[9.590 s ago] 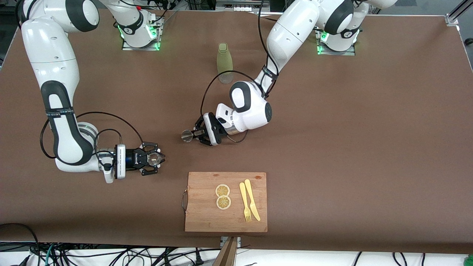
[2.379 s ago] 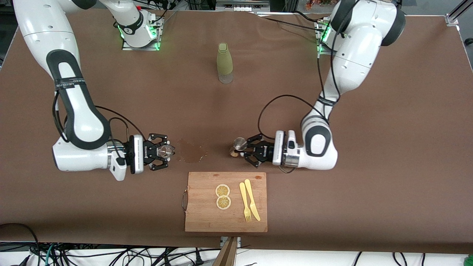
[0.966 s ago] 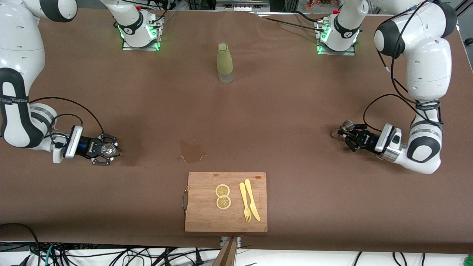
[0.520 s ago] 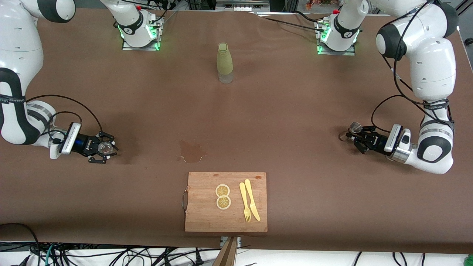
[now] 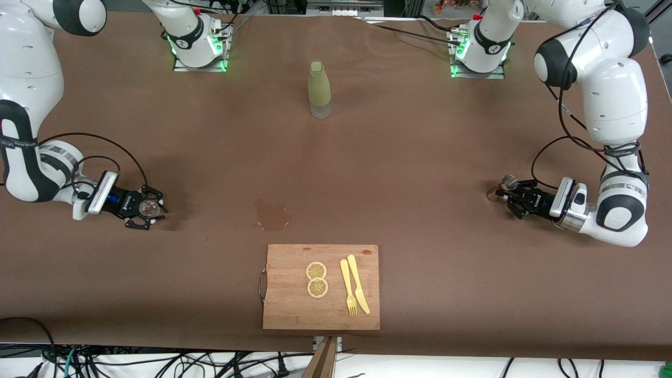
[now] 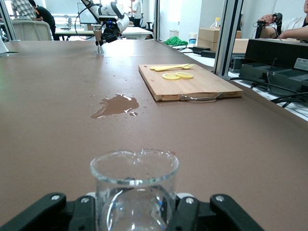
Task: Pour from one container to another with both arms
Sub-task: 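Lower the jigger onto the table with the left gripper and release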
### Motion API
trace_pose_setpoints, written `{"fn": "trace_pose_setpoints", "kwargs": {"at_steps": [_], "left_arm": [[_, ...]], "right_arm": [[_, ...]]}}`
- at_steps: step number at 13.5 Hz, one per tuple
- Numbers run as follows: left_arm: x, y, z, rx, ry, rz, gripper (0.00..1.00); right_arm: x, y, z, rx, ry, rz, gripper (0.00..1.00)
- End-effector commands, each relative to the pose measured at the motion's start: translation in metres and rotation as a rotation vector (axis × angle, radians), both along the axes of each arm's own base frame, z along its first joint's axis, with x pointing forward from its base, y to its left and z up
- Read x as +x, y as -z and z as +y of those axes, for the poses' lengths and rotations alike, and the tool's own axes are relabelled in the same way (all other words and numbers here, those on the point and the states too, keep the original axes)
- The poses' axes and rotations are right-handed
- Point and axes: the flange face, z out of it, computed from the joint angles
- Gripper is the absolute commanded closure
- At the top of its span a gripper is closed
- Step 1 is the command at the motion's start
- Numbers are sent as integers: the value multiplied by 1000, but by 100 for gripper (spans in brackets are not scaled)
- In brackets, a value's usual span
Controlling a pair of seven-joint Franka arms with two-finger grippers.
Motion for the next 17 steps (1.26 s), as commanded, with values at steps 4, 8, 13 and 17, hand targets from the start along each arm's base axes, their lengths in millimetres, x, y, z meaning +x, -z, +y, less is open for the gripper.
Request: {"fn": "trace_pose_setpoints", "kwargs": {"at_steps": [4, 8, 13, 17], "left_arm": [[-3, 12, 8, -27, 65, -71, 90], [-1, 14, 5, -7, 67, -80, 79], [2, 14, 3, -2, 66, -92, 51], [1, 15, 4, -2, 65, -90, 0]], "right_arm": [[-7, 12, -2, 10, 20, -15, 75], [-12, 27, -2, 14, 25, -17, 71], [-13, 34, 0, 25, 40, -31, 63], [-14, 33, -7, 18, 47, -25, 58]]}}
